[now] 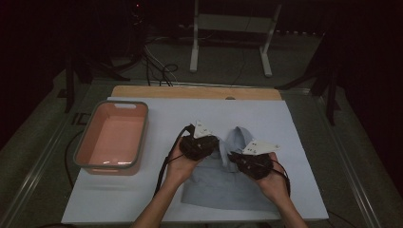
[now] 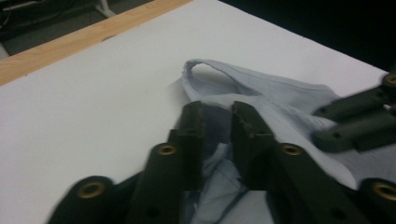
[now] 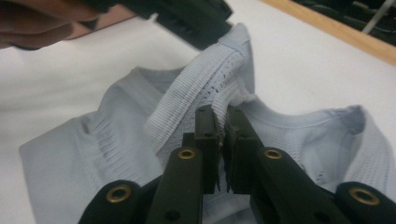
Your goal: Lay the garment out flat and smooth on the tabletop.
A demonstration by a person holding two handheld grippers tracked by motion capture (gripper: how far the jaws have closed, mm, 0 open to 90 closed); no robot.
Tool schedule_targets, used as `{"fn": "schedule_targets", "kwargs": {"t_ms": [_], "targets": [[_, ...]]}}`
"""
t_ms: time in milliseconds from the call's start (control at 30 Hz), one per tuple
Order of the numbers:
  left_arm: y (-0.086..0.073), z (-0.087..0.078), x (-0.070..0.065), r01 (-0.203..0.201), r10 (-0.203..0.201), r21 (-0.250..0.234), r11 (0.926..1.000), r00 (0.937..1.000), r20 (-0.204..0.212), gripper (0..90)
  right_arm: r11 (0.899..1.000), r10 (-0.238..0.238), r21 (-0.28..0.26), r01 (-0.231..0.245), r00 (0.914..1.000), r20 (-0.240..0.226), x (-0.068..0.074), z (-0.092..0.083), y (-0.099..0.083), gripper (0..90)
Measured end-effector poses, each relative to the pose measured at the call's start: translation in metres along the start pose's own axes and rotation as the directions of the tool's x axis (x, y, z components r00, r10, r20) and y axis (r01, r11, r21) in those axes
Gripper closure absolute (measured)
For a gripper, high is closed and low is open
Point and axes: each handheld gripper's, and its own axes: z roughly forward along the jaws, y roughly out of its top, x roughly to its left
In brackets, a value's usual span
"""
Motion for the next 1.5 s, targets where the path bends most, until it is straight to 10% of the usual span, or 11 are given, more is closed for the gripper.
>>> {"fn": "schedule_targets", "kwargs": {"t_ms": [333,433,1167,1333,1500], "targets": [[-0.003,-0.002,0.003,0.008,-0.008,0.006,1.0000,1.0000,0.004,61.3,0.999,-0.035,-0.023,0.036,0.9982,0.049,-0.006,0.000,0.006,84.3],[-0.006,-0.002,0.006,0.016,-0.016,0.015,0.9998,0.9999,0.004,59.2,0.998,0.032,-0.056,-0.029,0.9975,0.063,-0.009,0.003,0.010,84.2],[-0.059,0.002,0.026,0.085,-0.094,0.157,0.9840,0.9940,0.055,53.2,0.991,0.093,-0.110,-0.074,0.9784,0.184,-0.041,0.036,0.045,84.7],[-0.061,-0.002,0.030,0.095,-0.102,0.151,0.9839,0.9942,0.036,83.9,0.991,0.088,-0.120,-0.065,0.9768,0.195,-0.044,0.038,0.051,84.7],[-0.062,-0.006,0.037,0.146,-0.143,0.143,0.9790,0.9893,-0.028,87.4,0.990,0.095,-0.117,-0.074,0.9764,0.194,-0.048,0.046,0.052,80.9]]}}
